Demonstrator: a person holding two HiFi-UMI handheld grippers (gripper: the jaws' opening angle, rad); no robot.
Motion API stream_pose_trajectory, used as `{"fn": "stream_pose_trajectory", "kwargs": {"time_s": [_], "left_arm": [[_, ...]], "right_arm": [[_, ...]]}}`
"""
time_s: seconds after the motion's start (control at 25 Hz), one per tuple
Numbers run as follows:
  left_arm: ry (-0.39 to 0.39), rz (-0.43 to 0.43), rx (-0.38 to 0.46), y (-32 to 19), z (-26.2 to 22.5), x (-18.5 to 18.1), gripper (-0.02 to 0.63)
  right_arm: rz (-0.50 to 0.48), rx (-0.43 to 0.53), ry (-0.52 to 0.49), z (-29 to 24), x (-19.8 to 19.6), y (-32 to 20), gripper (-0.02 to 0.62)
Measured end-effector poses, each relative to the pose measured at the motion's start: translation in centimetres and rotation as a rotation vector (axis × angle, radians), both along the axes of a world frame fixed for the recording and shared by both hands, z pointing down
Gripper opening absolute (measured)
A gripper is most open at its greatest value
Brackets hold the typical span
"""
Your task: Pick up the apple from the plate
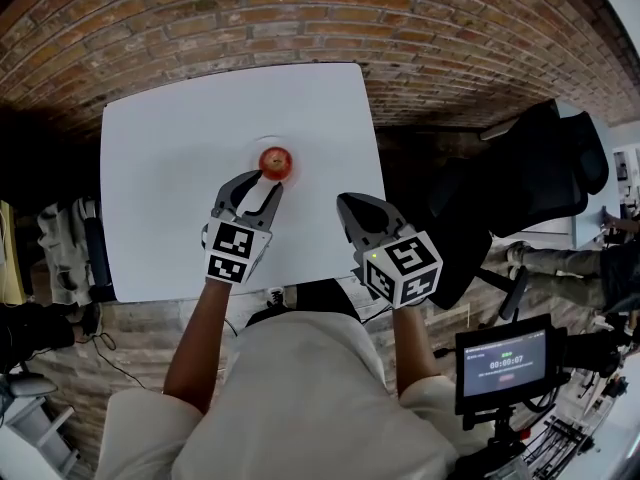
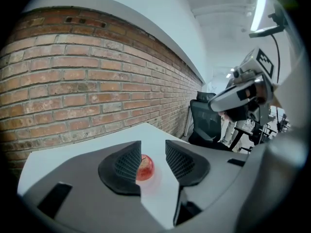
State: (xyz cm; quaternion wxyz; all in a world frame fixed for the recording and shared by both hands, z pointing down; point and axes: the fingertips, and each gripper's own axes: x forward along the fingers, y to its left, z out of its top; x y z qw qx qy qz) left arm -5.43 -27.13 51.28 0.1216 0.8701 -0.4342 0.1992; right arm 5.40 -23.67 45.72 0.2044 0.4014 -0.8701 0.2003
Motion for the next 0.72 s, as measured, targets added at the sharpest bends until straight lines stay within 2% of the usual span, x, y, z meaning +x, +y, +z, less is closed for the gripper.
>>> {"fn": "stream_pose_trajectory", "kwargs": {"time_s": [0.32, 0.72], "left_arm": [[-0.005, 0.001, -0.026, -1.1, 1.4, 0.2, 0.148], [-0.025, -0.019, -0.057, -2.4, 3.4, -0.1, 0.206]], "right_arm": [[0.001, -0.02, 0.003, 0.9, 0.3, -0.7, 0.005], [-0.007, -0.058, 0.012, 2.2, 0.5, -1.3, 0.005]]}}
